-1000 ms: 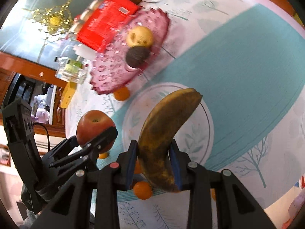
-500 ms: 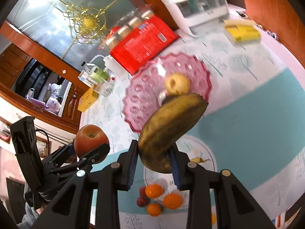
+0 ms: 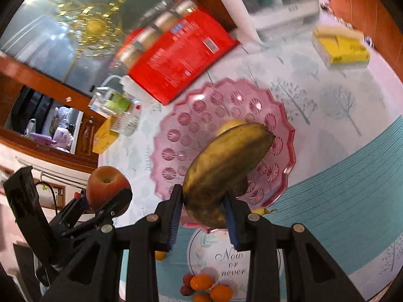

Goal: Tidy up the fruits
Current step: 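Carry apple and banana into the pink bowl and open both tools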

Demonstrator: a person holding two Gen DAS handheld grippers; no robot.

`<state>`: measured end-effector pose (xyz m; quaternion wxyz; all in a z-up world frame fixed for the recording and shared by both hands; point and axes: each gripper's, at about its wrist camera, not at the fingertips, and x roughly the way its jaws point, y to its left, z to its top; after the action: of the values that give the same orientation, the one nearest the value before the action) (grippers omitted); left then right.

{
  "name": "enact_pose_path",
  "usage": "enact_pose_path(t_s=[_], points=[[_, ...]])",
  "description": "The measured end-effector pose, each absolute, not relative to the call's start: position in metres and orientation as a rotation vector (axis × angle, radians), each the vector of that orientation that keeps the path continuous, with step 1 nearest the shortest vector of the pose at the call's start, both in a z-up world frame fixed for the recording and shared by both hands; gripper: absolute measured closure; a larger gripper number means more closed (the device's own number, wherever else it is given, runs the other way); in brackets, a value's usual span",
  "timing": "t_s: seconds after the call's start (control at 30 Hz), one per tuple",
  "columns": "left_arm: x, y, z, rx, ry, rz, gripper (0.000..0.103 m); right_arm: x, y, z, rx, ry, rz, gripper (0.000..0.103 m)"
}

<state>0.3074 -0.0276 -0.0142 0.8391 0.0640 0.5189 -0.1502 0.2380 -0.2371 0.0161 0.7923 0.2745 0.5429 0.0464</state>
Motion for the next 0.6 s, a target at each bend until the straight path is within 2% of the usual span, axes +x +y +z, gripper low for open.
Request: enact_pose_path(t_s=[0.3,0.43,0.6], points=[[0.335,-0.054,-0.067,0.137,1.183,-0.312,0.037,0.273,-0.25,-0.026,0.687,1.255,0.091,0.071],[0.345,-0.063,-0.084,0.139,1.203,-0.308,0.037,0.29,-0.257,-0.045,0.721,1.279,0.04,0.067],[0.356,-0.067,-0.096,0.141,1.214,-0.3,0.037,0.302,-0.254,-0.057,0.602,1.301,-0.043,0.064]])
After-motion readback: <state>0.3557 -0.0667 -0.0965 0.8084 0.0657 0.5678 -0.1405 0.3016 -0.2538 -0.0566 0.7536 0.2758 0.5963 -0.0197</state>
